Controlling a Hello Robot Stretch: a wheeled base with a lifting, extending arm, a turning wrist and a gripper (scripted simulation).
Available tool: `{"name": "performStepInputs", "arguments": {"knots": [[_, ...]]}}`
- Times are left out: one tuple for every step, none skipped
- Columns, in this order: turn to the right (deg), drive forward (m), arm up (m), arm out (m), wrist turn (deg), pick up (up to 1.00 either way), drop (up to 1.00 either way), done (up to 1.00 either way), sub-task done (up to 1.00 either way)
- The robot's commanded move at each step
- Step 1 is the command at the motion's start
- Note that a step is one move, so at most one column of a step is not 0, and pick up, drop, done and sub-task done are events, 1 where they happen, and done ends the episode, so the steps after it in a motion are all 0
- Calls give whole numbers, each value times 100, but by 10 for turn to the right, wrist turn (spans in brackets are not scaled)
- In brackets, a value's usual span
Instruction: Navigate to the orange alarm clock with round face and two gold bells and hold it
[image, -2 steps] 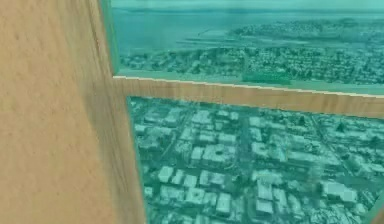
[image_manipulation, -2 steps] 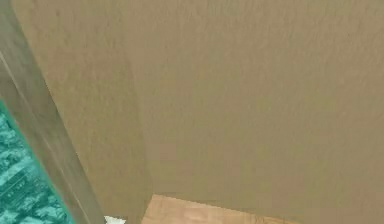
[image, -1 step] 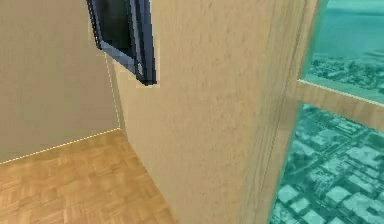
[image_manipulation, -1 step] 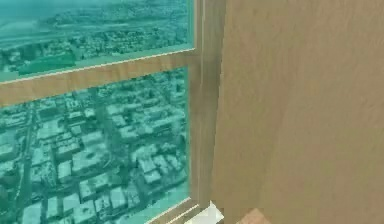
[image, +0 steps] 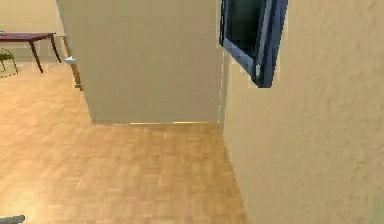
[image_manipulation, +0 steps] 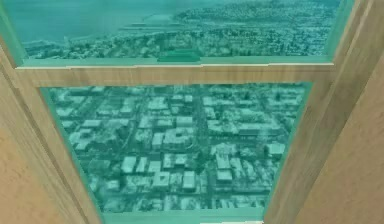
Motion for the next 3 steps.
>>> {"name": "performStepInputs", "arguments": {"knots": [[0,30,0,0,0,0,0,0,0],[-360,0,0,0,0,0,0,0,0],[0,100,0,0,0,0,0,0,0]]}}
